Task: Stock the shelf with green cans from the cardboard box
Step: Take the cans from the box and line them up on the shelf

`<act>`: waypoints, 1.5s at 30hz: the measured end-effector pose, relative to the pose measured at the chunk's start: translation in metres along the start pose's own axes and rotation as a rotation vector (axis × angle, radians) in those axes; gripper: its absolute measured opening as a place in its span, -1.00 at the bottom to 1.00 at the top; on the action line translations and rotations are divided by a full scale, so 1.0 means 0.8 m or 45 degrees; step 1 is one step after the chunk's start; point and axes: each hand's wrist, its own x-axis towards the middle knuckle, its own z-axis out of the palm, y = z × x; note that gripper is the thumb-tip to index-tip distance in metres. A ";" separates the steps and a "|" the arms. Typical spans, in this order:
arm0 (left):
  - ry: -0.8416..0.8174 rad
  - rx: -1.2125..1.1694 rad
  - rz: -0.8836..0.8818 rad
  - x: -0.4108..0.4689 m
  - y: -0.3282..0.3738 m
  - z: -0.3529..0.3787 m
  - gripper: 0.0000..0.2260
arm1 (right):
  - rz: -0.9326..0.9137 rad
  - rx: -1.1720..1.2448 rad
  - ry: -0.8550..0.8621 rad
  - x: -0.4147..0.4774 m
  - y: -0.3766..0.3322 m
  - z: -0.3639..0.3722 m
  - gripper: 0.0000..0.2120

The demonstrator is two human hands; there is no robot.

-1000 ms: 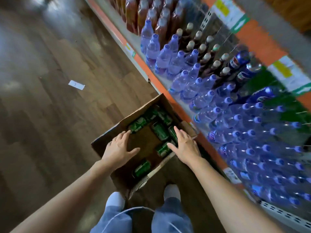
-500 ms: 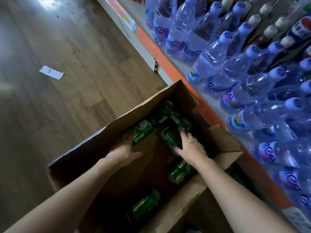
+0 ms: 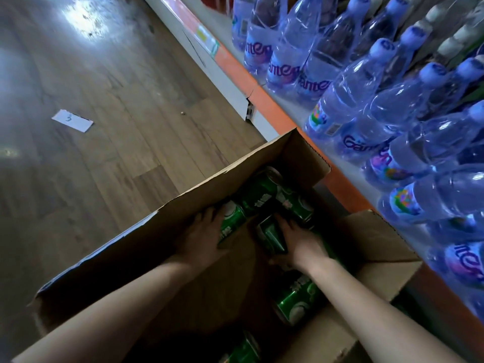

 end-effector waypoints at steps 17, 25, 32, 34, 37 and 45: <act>-0.115 -0.725 -0.032 0.016 -0.023 0.029 -0.05 | -0.083 0.252 0.068 -0.004 0.009 0.018 -0.02; -0.149 -0.706 0.116 0.005 -0.036 0.030 -0.03 | -0.016 0.337 0.019 -0.002 0.001 0.021 -0.03; -0.292 -0.648 0.170 -0.015 -0.031 -0.004 0.06 | 0.038 0.361 0.061 -0.025 0.005 -0.002 -0.09; -0.354 -0.617 0.150 -0.027 -0.025 -0.022 0.02 | 0.026 0.303 0.091 -0.041 0.004 -0.021 -0.10; -0.435 -0.576 0.110 -0.055 -0.014 -0.064 -0.12 | 0.007 0.210 0.078 -0.078 0.000 -0.059 -0.10; -0.414 -0.353 0.135 -0.166 0.025 -0.236 -0.14 | -0.069 0.162 0.064 -0.239 -0.017 -0.194 -0.14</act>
